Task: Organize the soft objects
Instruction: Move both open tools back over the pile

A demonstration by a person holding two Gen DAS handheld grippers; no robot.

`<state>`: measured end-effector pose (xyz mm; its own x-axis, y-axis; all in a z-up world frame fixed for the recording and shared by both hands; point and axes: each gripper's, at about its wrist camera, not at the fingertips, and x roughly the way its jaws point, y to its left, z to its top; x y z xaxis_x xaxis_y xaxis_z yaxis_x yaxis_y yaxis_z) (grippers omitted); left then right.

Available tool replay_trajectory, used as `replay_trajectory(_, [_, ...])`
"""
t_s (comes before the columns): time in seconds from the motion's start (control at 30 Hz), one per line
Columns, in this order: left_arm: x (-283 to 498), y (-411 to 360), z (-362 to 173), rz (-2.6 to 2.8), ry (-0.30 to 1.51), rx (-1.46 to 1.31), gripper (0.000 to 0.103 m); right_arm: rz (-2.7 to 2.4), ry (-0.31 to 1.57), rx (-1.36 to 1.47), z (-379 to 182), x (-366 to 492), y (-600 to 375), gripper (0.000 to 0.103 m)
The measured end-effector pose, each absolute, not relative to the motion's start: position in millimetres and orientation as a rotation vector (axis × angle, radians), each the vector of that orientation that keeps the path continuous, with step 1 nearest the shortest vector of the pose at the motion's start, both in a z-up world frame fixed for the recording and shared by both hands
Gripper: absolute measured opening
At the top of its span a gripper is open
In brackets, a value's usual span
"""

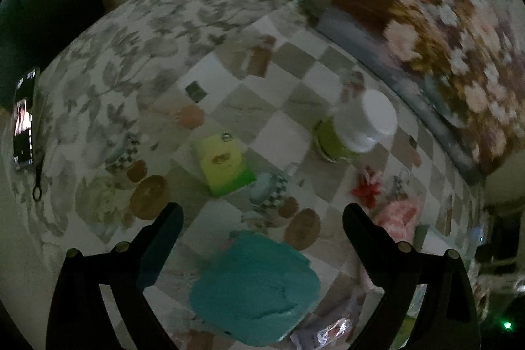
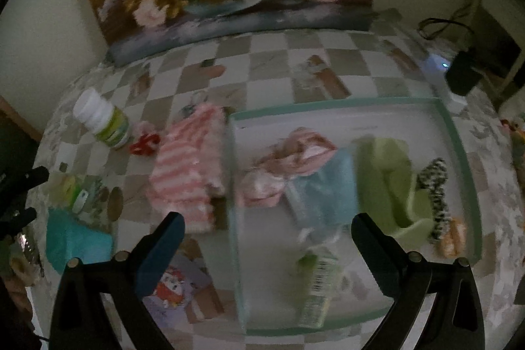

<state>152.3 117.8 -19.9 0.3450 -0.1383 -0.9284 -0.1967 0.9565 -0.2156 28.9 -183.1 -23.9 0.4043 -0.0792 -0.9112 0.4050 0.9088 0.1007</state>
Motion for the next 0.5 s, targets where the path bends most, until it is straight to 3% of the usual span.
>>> replay_trajectory(0.5, [178.1, 161.9, -38.7, 0.136, 1.274, -0.348, 0.097, -0.186, 1.099, 0.292, -27.2, 74.9, -144.8, 0.103])
